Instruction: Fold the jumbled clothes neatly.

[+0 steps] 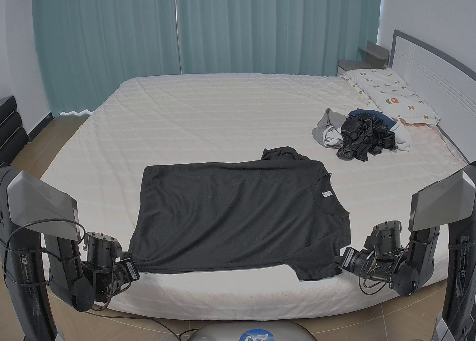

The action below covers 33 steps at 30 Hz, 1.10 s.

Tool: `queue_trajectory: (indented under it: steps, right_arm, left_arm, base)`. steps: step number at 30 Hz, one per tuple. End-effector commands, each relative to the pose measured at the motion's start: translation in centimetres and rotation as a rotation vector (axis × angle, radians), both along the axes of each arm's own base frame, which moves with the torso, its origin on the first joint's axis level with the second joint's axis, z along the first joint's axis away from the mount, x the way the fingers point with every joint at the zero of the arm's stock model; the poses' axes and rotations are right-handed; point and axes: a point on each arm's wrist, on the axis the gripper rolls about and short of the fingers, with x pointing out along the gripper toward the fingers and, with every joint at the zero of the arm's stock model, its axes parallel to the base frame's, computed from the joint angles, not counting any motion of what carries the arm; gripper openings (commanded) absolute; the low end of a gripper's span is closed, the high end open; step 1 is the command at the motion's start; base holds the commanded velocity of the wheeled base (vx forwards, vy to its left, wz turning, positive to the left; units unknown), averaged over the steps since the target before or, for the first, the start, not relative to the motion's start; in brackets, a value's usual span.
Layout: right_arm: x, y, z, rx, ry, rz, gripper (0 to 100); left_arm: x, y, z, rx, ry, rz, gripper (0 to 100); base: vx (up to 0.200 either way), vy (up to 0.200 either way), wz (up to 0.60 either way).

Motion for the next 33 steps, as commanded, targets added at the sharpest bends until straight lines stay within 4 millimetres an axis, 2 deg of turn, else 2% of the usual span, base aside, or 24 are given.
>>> queue_trajectory:
  steps: [1,3,5,9,11,12,14,25,31,32,33]
  right_arm:
    - [-1.7,-1.0,0.6,-0.031,0.025,-0.007,0]
    - [-2.2,-1.4,1.3,-0.028,0.028,-0.011,0]
    - [-3.7,-1.9,2.3,-0.038,0.035,0.010,0]
    - [-5.7,-2.1,2.2,-0.069,0.082,0.075,0]
    - [-5.7,-2.1,2.2,-0.069,0.082,0.075,0]
    - [-6.8,-1.9,1.9,-0.096,0.116,0.117,0]
    - [-7.3,-1.6,1.8,-0.107,0.129,0.142,0]
    - [-7.7,-1.0,1.1,-0.126,0.155,0.173,0]
    - [-7.5,-1.2,0.7,-0.136,0.169,0.156,0]
    - [-7.5,-1.2,0.7,-0.138,0.168,0.154,0]
    - [-7.5,-1.2,0.7,-0.140,0.169,0.154,0]
  left_arm:
    - [0.0,0.4,-0.1,0.007,0.006,0.009,0]
    - [0.0,0.5,0.0,0.007,0.004,0.012,0]
    - [-0.2,0.6,0.1,0.010,0.008,0.013,0]
    - [-0.7,0.8,0.0,0.060,0.026,0.024,0]
    - [-0.7,0.8,0.0,0.060,0.026,0.024,0]
    - [-1.4,1.4,-0.1,0.137,0.064,0.025,0]
    - [-2.1,1.5,-0.1,0.160,0.089,0.014,0]
    - [-3.1,1.4,-1.0,0.201,0.164,-0.036,0]
    - [-3.4,0.5,-1.0,0.196,0.165,-0.075,0]
    - [-3.5,0.5,-1.0,0.197,0.168,-0.079,100]
    - [-3.6,0.5,-1.1,0.198,0.173,-0.081,100]
  base:
    - [0.000,0.000,0.00]
    - [0.000,0.000,0.00]
    - [0.000,0.000,0.00]
    - [0.000,0.000,0.00]
    - [0.000,0.000,0.00]
    - [0.000,0.000,0.00]
    - [0.000,0.000,0.00]
    - [0.000,0.000,0.00]
    - [0.000,0.000,0.00]
    - [0.000,0.000,0.00]
    - [0.000,0.000,0.00]
